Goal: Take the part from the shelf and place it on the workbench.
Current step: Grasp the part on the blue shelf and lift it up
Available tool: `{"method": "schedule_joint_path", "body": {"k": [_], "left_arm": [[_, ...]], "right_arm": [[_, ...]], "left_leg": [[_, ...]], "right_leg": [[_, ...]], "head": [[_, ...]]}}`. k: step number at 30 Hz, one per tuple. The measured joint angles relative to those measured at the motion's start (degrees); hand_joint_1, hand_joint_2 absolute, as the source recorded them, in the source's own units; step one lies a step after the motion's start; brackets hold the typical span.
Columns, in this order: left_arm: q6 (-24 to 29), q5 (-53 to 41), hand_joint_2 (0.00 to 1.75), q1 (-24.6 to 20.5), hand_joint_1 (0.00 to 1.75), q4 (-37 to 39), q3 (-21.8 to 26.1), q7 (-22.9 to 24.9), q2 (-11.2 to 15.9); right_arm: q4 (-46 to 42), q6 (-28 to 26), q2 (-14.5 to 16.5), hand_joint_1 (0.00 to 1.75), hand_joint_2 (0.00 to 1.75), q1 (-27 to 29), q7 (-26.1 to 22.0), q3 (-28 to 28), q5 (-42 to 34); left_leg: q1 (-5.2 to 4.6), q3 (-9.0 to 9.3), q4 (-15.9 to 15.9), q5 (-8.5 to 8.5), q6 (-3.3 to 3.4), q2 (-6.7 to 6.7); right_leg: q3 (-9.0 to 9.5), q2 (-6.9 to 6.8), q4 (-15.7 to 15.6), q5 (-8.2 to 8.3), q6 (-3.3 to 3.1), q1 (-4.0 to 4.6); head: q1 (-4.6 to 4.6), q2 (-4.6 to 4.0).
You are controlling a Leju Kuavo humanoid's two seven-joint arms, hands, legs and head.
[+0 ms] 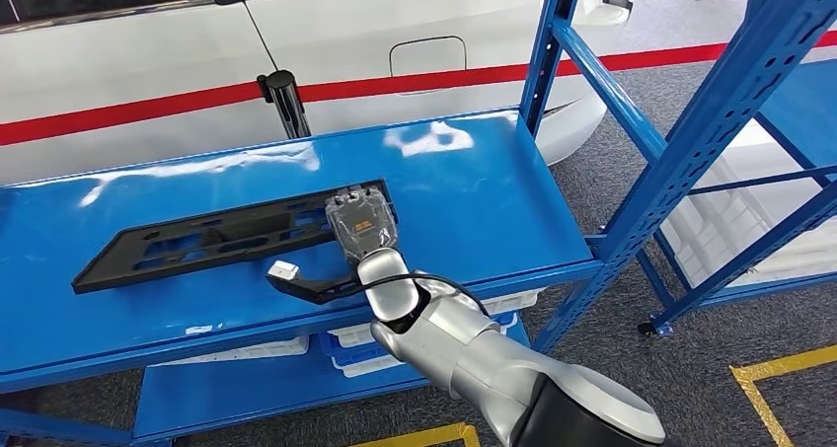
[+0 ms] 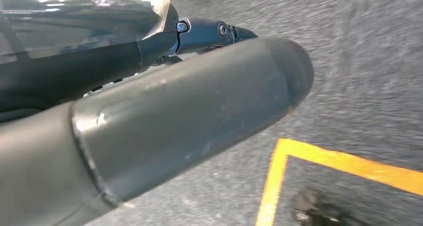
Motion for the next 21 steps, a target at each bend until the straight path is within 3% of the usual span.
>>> {"method": "schedule_joint_path", "body": {"k": [8,18,21], "left_arm": [[0.5,0.6,0.00,0.0,0.00,0.0,1.2,-1.9,0.0],[0.9,1.8,0.00,0.0,0.00,-0.2,3.1,-7.6,0.0],[0.2,2.4,0.00,0.0,0.00,-0.3,3.9,-11.2,0.0]], "right_arm": [[-0.6,-0.2,0.0,1.75,1.75,0.0,-0.4,-1.1,0.8],[-3.5,0.3,0.0,1.75,1.75,1.2,-1.3,-2.6,1.8],[-4.3,-0.2,0.0,1.75,1.75,1.7,-2.2,-3.5,2.2]], "left_leg": [[0.00,0.00,0.0,0.00,0.00,0.00],[0.00,0.00,0.0,0.00,0.00,0.00],[0.00,0.00,0.0,0.00,0.00,0.00]], "right_leg": [[0.00,0.00,0.0,0.00,0.00,0.00],[0.00,0.00,0.0,0.00,0.00,0.00],[0.00,0.00,0.0,0.00,0.00,0.00]], "head": [[0.01,0.00],[-0.01,0.00],[0.00,0.00]]}}
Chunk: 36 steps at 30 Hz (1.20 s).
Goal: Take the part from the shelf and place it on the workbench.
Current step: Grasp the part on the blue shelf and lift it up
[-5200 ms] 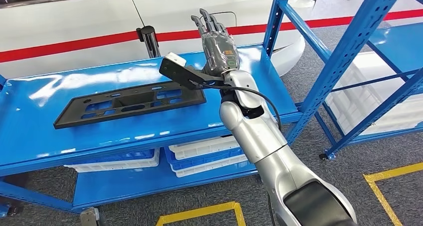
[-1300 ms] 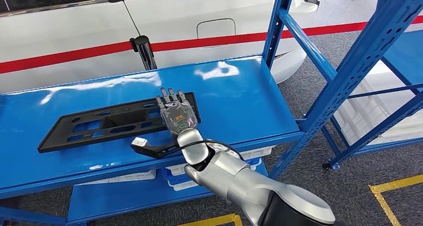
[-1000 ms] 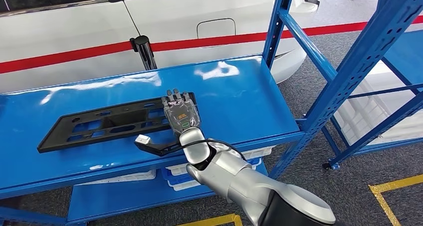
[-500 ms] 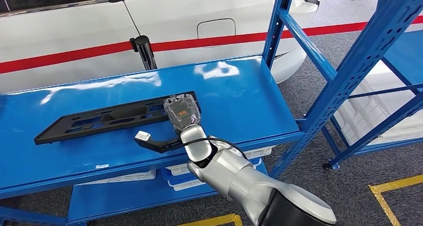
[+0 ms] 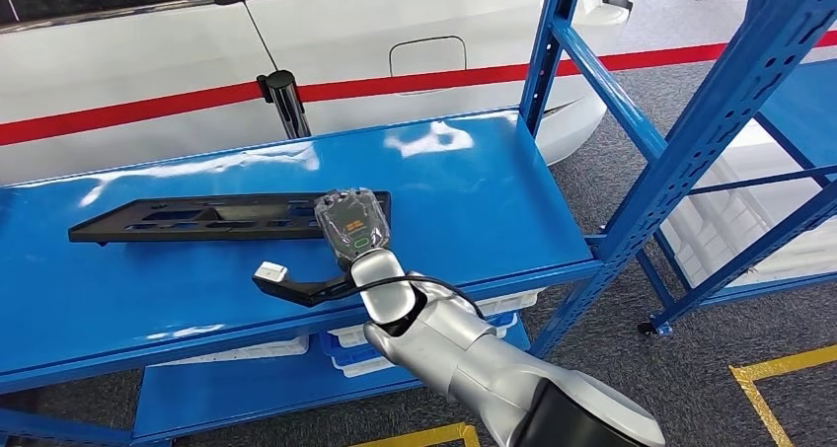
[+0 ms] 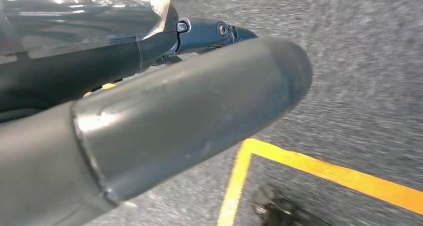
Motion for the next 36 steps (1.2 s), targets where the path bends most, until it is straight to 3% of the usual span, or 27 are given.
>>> {"method": "schedule_joint_path", "body": {"k": [5,9,12,16,20,27,36], "left_arm": [[-4.0,2.8,0.00,-0.1,0.00,-0.3,2.5,-8.1,0.0],[-5.1,3.0,0.00,-0.1,0.00,-0.3,4.3,-9.5,0.0],[-6.1,2.7,0.00,-0.1,0.00,-0.3,5.1,-11.2,0.0],[-10.2,0.8,0.00,-0.1,0.00,-0.3,5.5,-16.8,0.0],[-16.0,0.1,0.00,-0.1,0.00,-0.4,5.5,-21.2,0.0],[-20.5,0.2,0.00,-0.2,0.00,-0.4,5.7,-22.6,0.5],[-20.3,-1.1,0.00,-0.3,0.00,-0.4,5.8,-21.3,-0.2]], "right_arm": [[-4.1,-2.1,0.0,1.75,1.75,2.1,-5.3,-4.7,1.8],[-12.7,-1.3,0.0,1.75,1.75,5.2,-10.1,-11.6,6.3],[-18.1,-2.1,0.0,1.75,1.75,7.2,-11.6,-15.4,12.9],[-28.7,-2.9,0.0,1.75,1.75,11.2,-16.1,-20.0,21.6],[-37.9,-2.7,0.0,1.75,1.75,13.6,-19.4,-22.9,21.1],[-46.8,-3.6,-0.2,1.75,1.75,16.3,-22.7,-25.8,14.5],[-61.2,-5.6,-3.5,1.75,1.75,20.1,-25.3,-33.5,7.1]], "left_leg": [[0.00,0.00,0.0,0.00,0.00,0.01],[0.00,0.00,0.0,0.00,0.00,-0.04],[0.00,-0.02,0.0,0.00,0.00,-0.04],[-0.01,-0.01,0.0,0.00,0.01,-0.05],[-0.02,-0.03,0.0,-0.07,0.09,-0.01],[-0.01,-0.01,0.1,-0.07,0.11,-0.02],[-0.05,-0.03,0.1,-0.12,0.17,0.01]], "right_leg": [[0.00,0.01,0.0,0.00,0.00,0.00],[-0.01,-0.06,0.0,0.00,0.00,0.01],[-0.01,-0.07,0.0,0.00,0.00,0.01],[-0.03,-0.09,0.0,0.00,0.00,0.00],[-0.02,-0.06,0.0,0.00,0.01,0.00],[-0.02,-0.06,0.0,0.00,0.01,0.00],[-0.02,-0.04,0.0,-0.01,0.01,-0.01]], "head": [[0.01,0.00],[0.00,0.00],[0.00,0.00],[-0.01,0.00],[0.01,0.00],[0.00,0.00],[0.00,0.00]]}}
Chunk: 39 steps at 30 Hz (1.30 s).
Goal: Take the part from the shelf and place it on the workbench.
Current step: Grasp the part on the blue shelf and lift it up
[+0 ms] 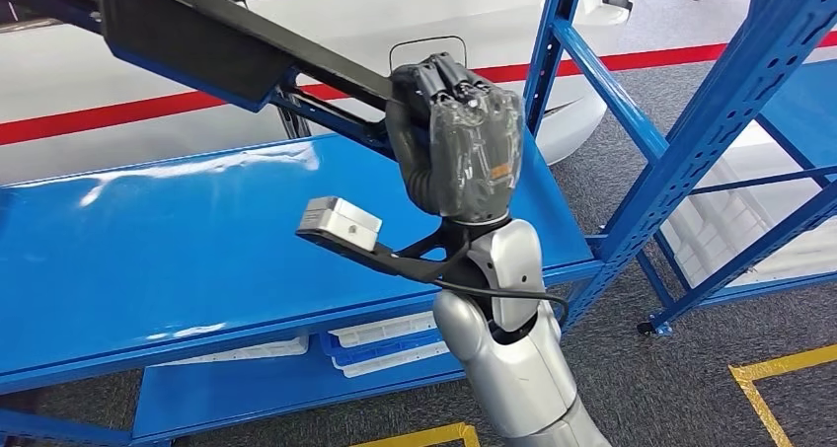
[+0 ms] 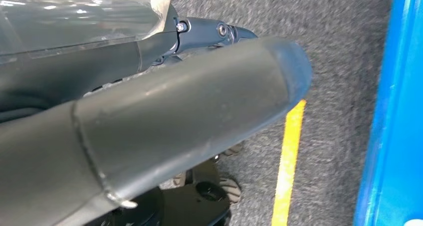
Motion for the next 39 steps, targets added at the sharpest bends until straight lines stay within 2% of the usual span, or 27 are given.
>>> {"method": "schedule_joint_path", "body": {"k": [4,9,11,25,28,32,34,36,38,39], "left_arm": [[-1.1,0.1,0.00,0.0,0.00,0.0,0.2,2.0,0.0],[-3.2,0.3,0.00,-0.1,0.00,0.0,0.9,2.9,0.0],[-2.7,0.0,0.00,-0.2,0.00,0.0,1.1,3.8,0.0],[-2.2,-0.1,0.00,-0.4,0.00,0.0,1.4,4.7,0.0],[-2.7,-0.2,0.00,-0.5,0.00,0.0,1.5,5.5,0.1],[-4.3,-0.2,0.00,-0.5,0.00,0.0,1.6,6.2,0.3],[-4.6,-0.2,0.00,-0.5,0.00,0.0,1.6,6.5,0.4],[-4.7,-0.2,0.00,-0.6,0.00,0.0,1.6,6.8,0.5],[-5.0,-0.3,0.00,-0.6,0.00,0.0,1.7,7.0,0.5],[-5.1,-0.4,0.00,-0.7,0.00,0.0,1.7,7.1,0.5]], "right_arm": [[-2.1,-0.4,-1.3,1.75,1.75,1.3,-1.3,-2.2,-4.3],[-2.3,2.3,-2.6,1.75,1.75,1.5,-3.4,-3.9,-17.3],[-2.3,3.8,-3.0,1.75,1.75,1.4,-3.5,-4.3,-20.0],[-2.2,5.2,-4.1,1.75,1.75,1.4,-3.5,-4.9,-21.6],[-2.2,8.4,-4.2,1.75,1.75,1.3,-3.1,-4.9,-25.1],[-1.7,14.8,-4.9,1.75,1.75,0.3,-2.8,-4.9,-34.5],[-1.2,16.7,-5.3,1.75,1.75,-0.6,-2.6,-4.9,-37.8],[-0.5,18.0,-5.6,1.75,1.75,-1.6,-2.1,-4.9,-40.5],[0.2,18.6,-6.3,1.75,1.75,-2.8,-1.8,-4.9,-42.1],[0.5,18.8,-6.7,1.75,1.75,-3.3,-1.8,-4.9,-42.6]], "left_leg": [[0.00,-0.01,0.0,-0.03,0.05,0.01],[0.03,-0.01,0.0,-0.03,0.06,0.00],[0.04,-0.01,0.0,-0.03,0.06,0.00],[0.02,-0.04,0.1,-0.05,0.09,0.00],[-0.05,-0.15,0.4,-0.22,0.44,-0.01],[-0.08,-0.37,0.8,-0.41,1.01,-0.02],[-0.19,-0.48,0.9,-0.28,1.42,-0.02],[-0.18,-0.21,0.2,0.67,2.00,0.06],[0.09,0.11,-1.1,1.88,2.57,0.24],[0.25,0.12,-1.4,2.24,2.64,0.33]], "right_leg": [[0.00,0.01,0.0,0.00,0.00,-0.01],[0.00,0.01,0.0,0.00,0.00,0.00],[0.00,0.01,0.0,0.00,0.00,0.00],[0.00,0.00,0.0,0.01,0.01,-0.06],[0.01,0.01,0.0,0.03,0.09,-0.25],[0.01,0.01,0.0,0.09,0.40,-0.30],[0.04,-0.01,-0.2,0.31,0.84,-0.40],[0.02,-0.06,-0.4,0.52,1.45,-0.32],[-1.00,-0.17,1.9,-1.22,1.48,-0.17],[-2.21,-0.23,5.0,-3.01,1.25,-0.26]], "head": [[-0.01,0.00],[-0.01,0.00],[-0.01,0.00],[-0.01,0.00],[-0.02,0.00],[-0.03,0.00],[-0.03,0.00],[-0.04,0.00],[0.11,0.00],[0.20,0.00]]}}
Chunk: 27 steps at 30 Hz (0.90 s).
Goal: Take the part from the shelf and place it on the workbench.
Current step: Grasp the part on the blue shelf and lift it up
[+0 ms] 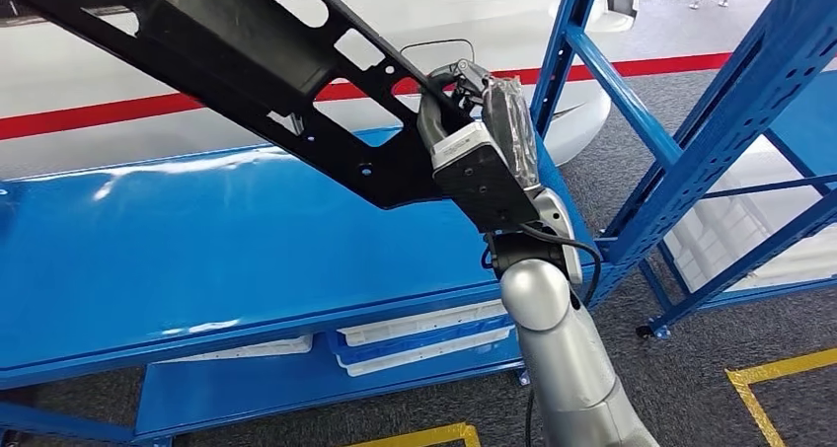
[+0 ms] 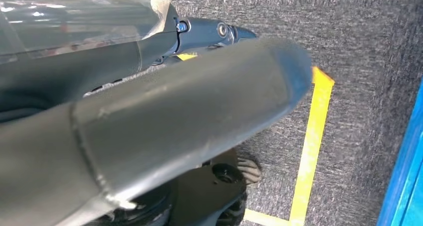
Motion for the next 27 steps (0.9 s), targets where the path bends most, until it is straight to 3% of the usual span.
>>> {"method": "schedule_joint_path", "body": {"k": [2,3,4,6,8,10,13,15,17,18,19,20,23,24,27], "left_arm": [[-0.3,-0.2,0.00,0.0,0.00,0.0,0.0,0.1,0.0],[-0.5,-0.3,0.00,0.0,0.00,0.0,0.0,0.0,0.1],[-0.8,-0.3,0.00,0.0,0.00,0.0,0.1,0.0,0.1],[-1.6,-0.3,0.00,0.0,0.00,0.0,0.2,0.0,0.1],[-2.0,-0.3,0.00,0.0,0.00,0.0,0.4,0.0,0.3],[-2.1,-0.3,0.00,0.0,0.00,0.0,0.7,0.0,0.4],[-2.0,-0.7,0.00,0.0,0.00,0.0,0.9,0.0,0.5],[-2.0,-1.1,0.00,-0.1,0.00,0.0,0.9,0.0,0.6],[-1.9,-1.5,0.00,-0.2,0.00,0.0,0.9,0.1,0.6],[-1.8,-1.6,0.00,-0.2,0.00,0.0,0.9,0.2,0.6],[-1.8,-1.7,0.00,-0.2,0.00,0.0,0.9,0.2,0.6],[-1.7,-1.8,0.00,-0.2,0.00,0.0,0.9,0.2,0.6],[-1.5,-2.2,0.00,-0.7,0.00,0.0,0.9,0.2,0.7],[-1.4,-2.3,0.00,-0.9,0.00,0.0,0.9,0.2,0.7],[-1.2,-2.4,0.00,-1.1,0.00,0.0,0.9,0.3,0.9]], "right_arm": [[0.7,0.1,-0.9,1.75,1.75,-0.5,0.2,0.0,-0.6],[1.0,0.1,-1.3,1.75,1.75,-0.6,0.3,0.0,-0.9],[1.2,0.1,-1.8,1.75,1.75,-0.6,0.4,0.0,-1.3],[1.6,0.1,-2.5,1.75,1.75,-0.7,0.5,0.0,-2.0],[1.8,0.0,-3.2,1.75,1.75,-1.0,0.5,0.0,-2.7],[2.0,0.0,-3.7,1.75,1.75,-1.2,0.4,-0.1,-3.2],[2.4,-0.1,-4.1,1.75,1.75,-1.4,0.4,-0.1,-3.6],[2.6,-0.3,-4.3,1.75,1.75,-1.6,0.4,-0.1,-3.6],[2.8,-0.6,-4.5,1.75,1.75,-1.8,0.4,-0.1,-3.7],[3.0,-0.7,-4.6,1.75,1.75,-1.8,0.5,-0.1,-3.7],[3.1,-0.7,-4.8,1.75,1.75,-1.8,0.5,-0.1,-3.8],[3.1,-0.8,-4.9,1.75,1.75,-1.8,0.5,-0.1,-3.8],[3.1,-0.9,-5.2,1.75,1.75,-1.8,0.5,-0.1,-3.8],[3.1,-0.9,-5.3,1.75,1.75,-1.8,0.5,-0.1,-3.8],[3.1,-1.0,-5.6,1.75,1.75,-1.7,0.6,-0.1,-3.8]], "left_leg": [[0.02,-0.34,0.0,0.23,0.07,0.01],[0.07,-0.50,0.1,0.31,-0.02,0.00],[0.18,-0.67,0.2,0.37,-0.14,-0.01],[0.54,-1.11,0.8,0.33,-0.55,-0.08],[0.67,-2.00,1.9,0.04,-1.38,-0.20],[0.52,-2.83,3.0,-0.08,-2.12,-0.39],[0.91,-3.64,4.3,-0.85,-2.75,-0.53],[1.14,-5.41,8.7,-4.56,-3.03,-0.38],[1.12,-8.04,16.1,-9.15,-3.16,-0.30],[1.12,-8.76,18.8,-10.35,-3.12,-0.30],[1.10,-8.56,19.7,-10.48,-2.95,-0.30],[1.05,-7.23,18.4,-9.60,-2.65,-0.30],[0.49,0.03,7.8,-6.19,-1.31,-0.25],[0.18,1.43,5.4,-5.75,-1.04,-0.23],[-0.49,1.66,3.6,-4.64,-0.54,-0.19]], "right_leg": [[-2.72,-0.01,7.7,-3.47,-0.06,-0.34],[-3.45,-0.02,10.2,-4.31,0.29,-0.60],[-3.10,-0.03,10.5,-4.24,0.92,-0.89],[0.66,-0.20,4.7,-2.16,2.55,-1.59],[4.71,-0.06,-1.8,-0.71,3.35,-1.69],[5.52,0.30,-3.3,-0.85,2.92,-1.47],[4.71,0.30,-3.1,-0.52,1.79,-1.67],[4.09,0.19,-3.2,0.09,0.77,-1.62],[3.25,0.06,-3.2,0.68,-0.12,-1.15],[2.83,0.01,-3.2,0.97,-0.41,-0.89],[2.42,-0.02,-3.1,1.30,-0.61,-0.64],[2.05,-0.02,-3.1,1.64,-0.68,-0.43],[1.26,-0.03,-3.2,2.68,-0.37,-0.04],[1.15,-0.11,-3.2,3.02,-0.05,-0.03],[0.91,-0.39,-3.5,4.04,1.21,-0.29]], "head": [[0.11,0.00],[0.11,0.00],[0.13,0.00],[0.13,0.00],[0.15,0.00],[0.12,0.00],[-0.08,0.00],[-0.23,0.00],[-0.35,0.00],[-0.38,0.00],[-0.37,0.00],[-0.37,0.00],[-0.32,0.00],[-0.31,0.00],[-0.43,0.00]]}}
